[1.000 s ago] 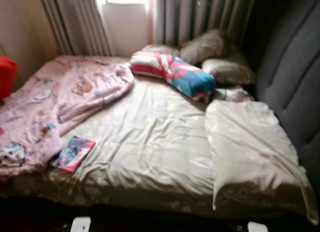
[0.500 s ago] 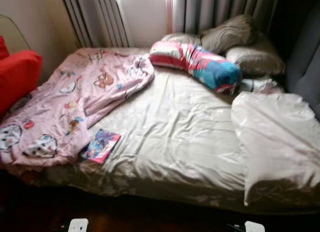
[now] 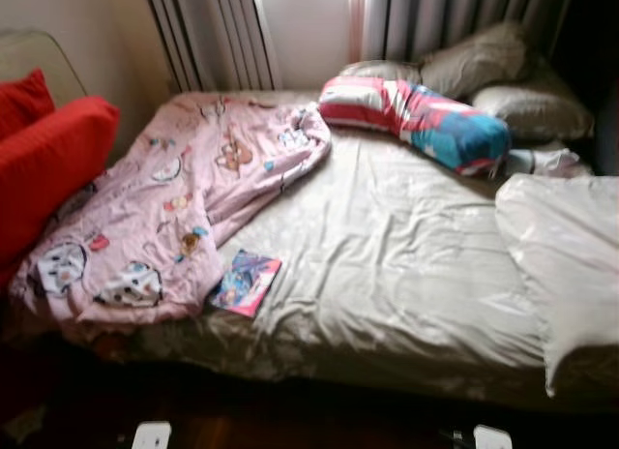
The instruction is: Clean up the room
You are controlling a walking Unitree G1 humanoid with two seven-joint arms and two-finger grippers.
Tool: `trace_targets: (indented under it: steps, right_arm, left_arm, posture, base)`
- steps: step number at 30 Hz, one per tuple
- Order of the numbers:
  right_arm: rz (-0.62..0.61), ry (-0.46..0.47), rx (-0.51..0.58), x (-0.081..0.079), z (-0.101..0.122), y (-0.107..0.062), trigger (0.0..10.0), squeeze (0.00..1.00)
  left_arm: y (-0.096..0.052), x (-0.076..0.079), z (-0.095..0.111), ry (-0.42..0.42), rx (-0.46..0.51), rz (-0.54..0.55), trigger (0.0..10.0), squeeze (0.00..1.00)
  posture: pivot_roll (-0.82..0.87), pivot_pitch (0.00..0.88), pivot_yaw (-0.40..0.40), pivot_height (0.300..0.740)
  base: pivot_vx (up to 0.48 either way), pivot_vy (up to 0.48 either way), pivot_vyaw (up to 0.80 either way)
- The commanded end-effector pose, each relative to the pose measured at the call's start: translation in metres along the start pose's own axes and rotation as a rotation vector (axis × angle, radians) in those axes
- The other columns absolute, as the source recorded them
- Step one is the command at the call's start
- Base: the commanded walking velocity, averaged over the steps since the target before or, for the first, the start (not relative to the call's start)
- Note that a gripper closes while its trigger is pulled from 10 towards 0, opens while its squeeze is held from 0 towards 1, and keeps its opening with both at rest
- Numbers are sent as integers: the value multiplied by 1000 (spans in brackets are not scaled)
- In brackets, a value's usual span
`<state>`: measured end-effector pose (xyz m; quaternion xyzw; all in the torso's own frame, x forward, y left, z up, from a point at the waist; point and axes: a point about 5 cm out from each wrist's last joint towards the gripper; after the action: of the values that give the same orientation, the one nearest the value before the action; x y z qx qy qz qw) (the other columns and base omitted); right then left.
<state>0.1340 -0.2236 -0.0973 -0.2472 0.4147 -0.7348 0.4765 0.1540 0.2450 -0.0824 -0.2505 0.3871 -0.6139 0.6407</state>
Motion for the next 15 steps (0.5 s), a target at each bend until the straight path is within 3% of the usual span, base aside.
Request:
trace_targets:
  steps: [1,15]
  right_arm:
    - [3,13,0,-1,-1,0,10000,0]
    - [9,11,3,-1,1,0,10000,0]
  left_arm:
    - [0,-1,-2,-4,-8,5,10000,0]
    - [0,1,-1,-9,-8,6,10000,0]
  posture:
    - [-69,0,83,740]
    - [-66,0,81,740]
  base:
    - [0,480,0]
    - [0,480,0]
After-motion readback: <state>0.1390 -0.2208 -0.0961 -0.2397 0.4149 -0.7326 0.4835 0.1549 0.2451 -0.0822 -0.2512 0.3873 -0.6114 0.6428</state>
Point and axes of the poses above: a point about 5 cm out from each wrist's last joint towards the gripper, its own y axis pointing out of the wrist towards the gripper, its own z axis along the axis of the wrist's last joint, x = y × z, and after that the axes turned 9 degrees about y, right-handed
